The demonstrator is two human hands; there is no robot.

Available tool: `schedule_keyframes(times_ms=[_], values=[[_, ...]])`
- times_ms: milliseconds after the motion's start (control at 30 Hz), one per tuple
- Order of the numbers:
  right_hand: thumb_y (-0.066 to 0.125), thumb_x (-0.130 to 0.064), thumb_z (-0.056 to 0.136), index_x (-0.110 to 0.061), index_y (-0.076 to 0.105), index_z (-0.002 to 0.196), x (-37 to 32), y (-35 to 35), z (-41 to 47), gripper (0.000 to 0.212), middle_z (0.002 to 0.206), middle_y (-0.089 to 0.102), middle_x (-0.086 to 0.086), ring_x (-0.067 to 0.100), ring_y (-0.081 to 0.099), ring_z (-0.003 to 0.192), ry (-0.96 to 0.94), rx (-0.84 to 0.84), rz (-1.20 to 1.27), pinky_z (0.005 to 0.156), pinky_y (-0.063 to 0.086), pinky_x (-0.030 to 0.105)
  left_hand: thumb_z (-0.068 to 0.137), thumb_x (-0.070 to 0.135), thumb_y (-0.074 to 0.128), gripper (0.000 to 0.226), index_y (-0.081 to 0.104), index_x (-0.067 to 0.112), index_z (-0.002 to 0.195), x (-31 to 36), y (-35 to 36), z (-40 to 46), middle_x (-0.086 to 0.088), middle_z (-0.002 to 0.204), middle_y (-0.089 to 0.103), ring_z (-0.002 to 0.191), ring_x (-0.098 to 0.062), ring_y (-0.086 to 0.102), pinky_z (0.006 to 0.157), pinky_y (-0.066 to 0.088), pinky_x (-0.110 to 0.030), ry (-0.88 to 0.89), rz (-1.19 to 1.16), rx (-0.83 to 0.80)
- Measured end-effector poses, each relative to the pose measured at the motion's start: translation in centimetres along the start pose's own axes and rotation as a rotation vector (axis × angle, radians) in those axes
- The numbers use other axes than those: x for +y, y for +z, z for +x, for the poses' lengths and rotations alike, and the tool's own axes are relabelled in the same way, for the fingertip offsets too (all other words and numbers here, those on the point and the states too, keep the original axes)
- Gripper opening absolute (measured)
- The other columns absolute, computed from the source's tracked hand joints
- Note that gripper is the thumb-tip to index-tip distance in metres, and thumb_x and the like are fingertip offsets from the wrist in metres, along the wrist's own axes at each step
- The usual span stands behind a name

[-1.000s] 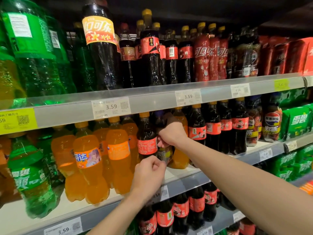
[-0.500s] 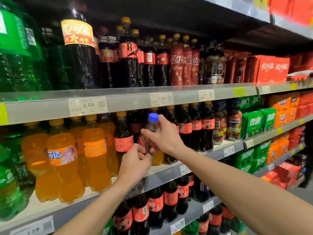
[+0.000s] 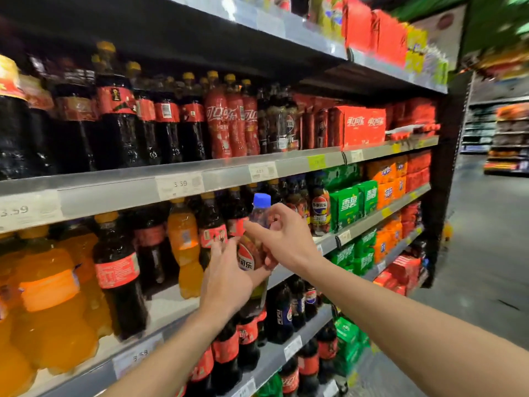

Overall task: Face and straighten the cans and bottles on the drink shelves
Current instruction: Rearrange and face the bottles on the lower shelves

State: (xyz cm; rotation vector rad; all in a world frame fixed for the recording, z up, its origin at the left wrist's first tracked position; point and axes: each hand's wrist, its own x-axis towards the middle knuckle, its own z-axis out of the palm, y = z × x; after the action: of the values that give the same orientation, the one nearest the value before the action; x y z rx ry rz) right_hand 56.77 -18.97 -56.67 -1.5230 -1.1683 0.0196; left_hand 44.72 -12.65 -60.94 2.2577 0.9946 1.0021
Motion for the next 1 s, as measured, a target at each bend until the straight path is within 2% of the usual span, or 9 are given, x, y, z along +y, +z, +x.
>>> schedule_keyframes(times_ms=[67, 233, 400, 500, 567, 700, 833, 933, 1000], values=[[0.08, -0.045, 0.081, -0.019, 0.063, 0.092, 1.9, -2.1, 0.8, 0.033, 0.061, 0.058, -0.01, 0.001, 0.056, 0.053, 0.052, 0.011, 0.014, 0.055, 0.047, 0.022, 0.05, 0.086, 0.066, 0.088, 0.054, 0.04, 0.124, 1.4, 2.0, 1.1, 0.011, 0.117, 0.063, 0.109, -0.016, 0.063, 0.092, 0.053, -0.042, -0.023, -0.079, -0.061], [0.084, -0.055, 0.072, -0.025, 0.067, 0.095, 5.4, -5.4, 3.8, 0.041, 0.068, 0.065, -0.002, 0.005, 0.056, 0.054, 0.122, -0.003, 0.056, 0.055, 0.042, 0.025, 0.046, 0.075, 0.08, 0.073, 0.06, 0.039, 0.107, 3.9, 6.1, 3.9, 0.018, 0.09, 0.071, 0.088, -0.007, 0.068, 0.084, 0.057, -0.039, -0.093, -0.233, -0.098], [0.067, -0.069, 0.08, -0.031, 0.062, 0.112, 9.9, -7.5, 4.9, 0.049, 0.102, 0.066, -0.008, 0.01, 0.064, 0.097, 0.274, -0.126, 0.085, 0.079, 0.049, 0.029, 0.061, 0.057, 0.086, 0.049, 0.061, 0.032, 0.095, 5.2, 9.8, 7.0, 0.015, 0.083, 0.068, 0.08, -0.004, 0.064, 0.078, 0.057, -0.036, -0.097, -0.298, -0.096], [0.049, -0.056, 0.087, -0.031, 0.068, 0.11, 13.1, -9.4, 5.0, 0.04, 0.113, 0.064, -0.001, 0.016, 0.058, 0.107, 0.468, -0.26, 0.333, 0.093, 0.047, 0.038, 0.06, 0.058, 0.087, 0.047, 0.068, 0.032, 0.094, 5.1, 12.2, 8.9, 0.017, 0.083, 0.073, 0.082, 0.0, 0.068, 0.082, 0.058, -0.033, -0.113, -0.328, -0.137], [0.059, -0.043, 0.091, -0.033, 0.06, 0.121, 14.8, -10.5, 5.3, 0.031, 0.123, 0.063, -0.001, 0.011, 0.06, 0.111, 0.451, -0.336, 0.225, 0.095, 0.051, 0.033, 0.062, 0.053, 0.088, 0.04, 0.072, 0.031, 0.092, 5.0, 13.7, 9.8, 0.017, 0.082, 0.075, 0.081, 0.002, 0.069, 0.083, 0.059, -0.032, -0.119, -0.367, -0.193], [0.071, -0.011, 0.083, -0.026, 0.048, 0.138, 18.1, -10.9, 6.5, 0.061, 0.121, 0.068, -0.001, 0.013, 0.069, 0.106, 0.349, -0.418, 0.129, 0.093, 0.058, 0.034, 0.068, 0.036, 0.09, 0.033, 0.075, 0.026, 0.095, 5.6, 16.5, 11.4, 0.015, 0.084, 0.077, 0.081, 0.0, 0.072, 0.076, 0.057, -0.021, -0.084, -0.452, -0.26], [0.082, -0.006, 0.077, -0.031, 0.063, 0.115, 19.7, -11.0, 8.3, 0.05, 0.107, 0.075, -0.009, 0.009, 0.071, 0.102, 0.284, -0.379, 0.169, 0.096, 0.057, 0.033, 0.072, 0.024, 0.09, 0.029, 0.075, 0.02, 0.096, 5.9, 18.3, 13.0, 0.01, 0.083, 0.078, 0.077, -0.001, 0.072, 0.062, 0.05, -0.009, -0.07, -0.515, -0.273], [0.088, -0.012, 0.071, -0.03, 0.07, 0.103, 21.4, -10.8, 10.0, 0.041, 0.101, 0.077, -0.007, 0.013, 0.072, 0.1, 0.237, -0.283, 0.087, 0.094, 0.057, 0.034, 0.079, 0.032, 0.083, 0.027, 0.074, 0.018, 0.101, 5.9, 19.4, 14.1, 0.008, 0.086, 0.078, 0.081, -0.004, 0.073, 0.068, 0.055, -0.015, -0.091, -0.575, -0.276], [0.092, -0.023, 0.068, -0.024, 0.067, 0.11, 22.5, -10.7, 11.3, 0.049, 0.101, 0.073, -0.009, 0.01, 0.069, 0.095, 0.24, -0.159, -0.026, 0.084, 0.055, 0.02, 0.091, 0.044, 0.068, 0.029, 0.073, 0.018, 0.102, 5.7, 20.2, 15.1, 0.001, 0.091, 0.078, 0.088, -0.015, 0.074, 0.079, 0.059, -0.031, -0.149, -0.633, -0.278]])
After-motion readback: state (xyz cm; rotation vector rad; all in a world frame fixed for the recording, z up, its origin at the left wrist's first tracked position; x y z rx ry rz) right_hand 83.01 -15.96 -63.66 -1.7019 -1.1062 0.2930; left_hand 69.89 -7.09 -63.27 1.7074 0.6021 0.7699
